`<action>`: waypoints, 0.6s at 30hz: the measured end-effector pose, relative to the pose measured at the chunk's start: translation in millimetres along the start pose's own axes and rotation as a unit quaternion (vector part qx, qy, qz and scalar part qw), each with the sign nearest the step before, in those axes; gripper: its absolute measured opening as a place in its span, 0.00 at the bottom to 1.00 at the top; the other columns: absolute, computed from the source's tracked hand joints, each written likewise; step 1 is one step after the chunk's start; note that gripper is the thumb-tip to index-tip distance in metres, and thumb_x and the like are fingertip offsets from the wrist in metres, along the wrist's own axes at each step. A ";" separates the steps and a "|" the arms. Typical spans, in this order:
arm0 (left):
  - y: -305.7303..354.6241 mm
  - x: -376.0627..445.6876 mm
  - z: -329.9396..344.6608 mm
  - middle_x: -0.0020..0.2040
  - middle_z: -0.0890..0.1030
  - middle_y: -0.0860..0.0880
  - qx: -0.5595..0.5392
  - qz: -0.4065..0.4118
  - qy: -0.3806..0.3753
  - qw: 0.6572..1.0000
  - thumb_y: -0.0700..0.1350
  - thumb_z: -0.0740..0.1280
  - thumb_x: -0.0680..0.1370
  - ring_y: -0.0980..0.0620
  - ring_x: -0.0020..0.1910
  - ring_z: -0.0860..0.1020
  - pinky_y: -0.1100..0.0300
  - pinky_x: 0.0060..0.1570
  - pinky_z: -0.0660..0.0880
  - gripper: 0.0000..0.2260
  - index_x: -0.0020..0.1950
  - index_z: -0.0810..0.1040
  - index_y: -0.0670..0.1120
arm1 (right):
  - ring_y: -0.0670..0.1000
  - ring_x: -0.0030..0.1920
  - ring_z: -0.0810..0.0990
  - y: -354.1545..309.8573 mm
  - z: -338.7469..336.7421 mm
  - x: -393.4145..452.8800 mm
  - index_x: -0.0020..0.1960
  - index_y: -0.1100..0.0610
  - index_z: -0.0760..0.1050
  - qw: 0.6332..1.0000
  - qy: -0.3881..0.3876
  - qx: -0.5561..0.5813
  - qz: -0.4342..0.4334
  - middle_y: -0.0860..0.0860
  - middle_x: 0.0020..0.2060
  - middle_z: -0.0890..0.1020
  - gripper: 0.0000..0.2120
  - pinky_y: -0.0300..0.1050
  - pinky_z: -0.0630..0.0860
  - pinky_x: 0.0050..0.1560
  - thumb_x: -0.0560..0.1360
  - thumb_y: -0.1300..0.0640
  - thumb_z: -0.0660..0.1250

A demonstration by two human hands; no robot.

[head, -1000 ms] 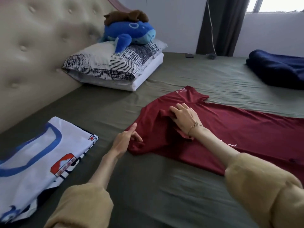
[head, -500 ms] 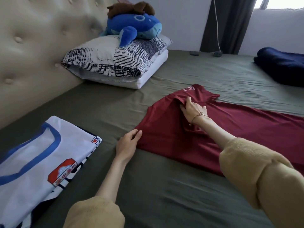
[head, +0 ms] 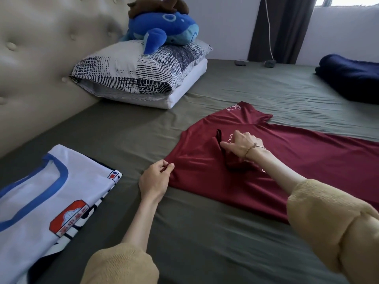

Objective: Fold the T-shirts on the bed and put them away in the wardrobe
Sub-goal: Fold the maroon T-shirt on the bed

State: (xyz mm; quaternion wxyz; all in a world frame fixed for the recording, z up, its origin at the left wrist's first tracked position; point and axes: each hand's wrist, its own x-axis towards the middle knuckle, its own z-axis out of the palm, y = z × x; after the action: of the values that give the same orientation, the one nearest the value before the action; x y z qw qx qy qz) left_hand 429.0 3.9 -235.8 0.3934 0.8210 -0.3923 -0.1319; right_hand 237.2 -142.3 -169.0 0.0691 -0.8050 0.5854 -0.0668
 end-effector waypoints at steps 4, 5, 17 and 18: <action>-0.6 1.5 1.7 0.46 0.83 0.54 -0.009 0.005 0.002 1.000 0.54 0.64 0.77 0.53 0.52 0.79 0.59 0.44 0.64 0.12 0.39 0.76 0.49 | 0.58 0.58 0.76 0.6 -15.0 0.4 0.63 0.58 0.68 0.987 -0.124 -0.100 -0.024 0.55 0.60 0.75 0.31 0.47 0.72 0.50 0.67 0.44 0.73; -0.5 1.3 2.0 0.46 0.83 0.54 -0.010 0.005 0.003 1.000 0.54 0.64 0.77 0.53 0.51 0.79 0.59 0.44 0.64 0.12 0.38 0.76 0.49 | 0.58 0.57 0.77 2.1 -16.6 0.4 0.64 0.58 0.67 0.986 -0.121 -0.114 -0.031 0.55 0.60 0.75 0.30 0.46 0.72 0.48 0.68 0.49 0.73; -2.5 1.5 4.9 0.44 0.83 0.51 -0.033 -0.007 0.014 0.999 0.53 0.63 0.77 0.50 0.49 0.79 0.58 0.44 0.64 0.12 0.37 0.75 0.50 | 0.62 0.60 0.74 21.5 9.6 14.0 0.63 0.65 0.64 0.997 -0.039 0.047 0.048 0.62 0.61 0.73 0.24 0.53 0.72 0.56 0.74 0.53 0.68; -2.5 0.1 5.6 0.44 0.83 0.51 -0.038 -0.009 0.015 0.999 0.53 0.63 0.77 0.51 0.49 0.79 0.58 0.45 0.64 0.11 0.37 0.75 0.50 | 0.64 0.60 0.74 22.8 12.6 17.2 0.62 0.66 0.64 0.995 -0.030 0.075 0.063 0.63 0.61 0.73 0.20 0.53 0.72 0.56 0.75 0.59 0.66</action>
State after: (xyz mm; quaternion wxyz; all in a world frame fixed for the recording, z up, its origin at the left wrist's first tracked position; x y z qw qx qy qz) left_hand 427.5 1.8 -241.4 0.4288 0.8106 -0.3740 -0.1380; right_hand 223.5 -165.2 -185.2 0.1509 -0.7605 0.6262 -0.0821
